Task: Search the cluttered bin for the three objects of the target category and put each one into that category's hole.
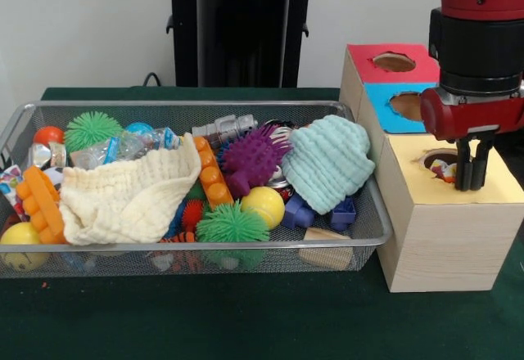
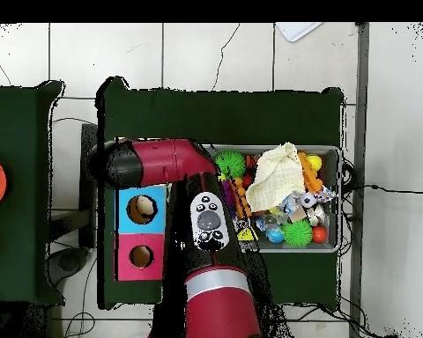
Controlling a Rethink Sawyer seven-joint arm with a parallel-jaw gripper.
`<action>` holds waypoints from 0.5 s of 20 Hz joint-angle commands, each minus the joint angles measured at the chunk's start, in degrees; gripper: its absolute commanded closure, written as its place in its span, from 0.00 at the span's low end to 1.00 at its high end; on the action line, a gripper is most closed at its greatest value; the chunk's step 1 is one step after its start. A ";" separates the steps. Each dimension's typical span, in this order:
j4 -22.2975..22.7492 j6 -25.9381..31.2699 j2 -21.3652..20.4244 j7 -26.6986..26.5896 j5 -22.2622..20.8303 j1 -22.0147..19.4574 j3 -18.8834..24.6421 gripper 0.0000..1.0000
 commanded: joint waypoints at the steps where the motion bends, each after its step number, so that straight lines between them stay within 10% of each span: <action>1: 1.87 3.82 7.19 10.04 -0.09 -0.55 -3.51 1.00; 10: 2.62 7.37 5.95 10.03 1.73 0.38 -4.50 1.00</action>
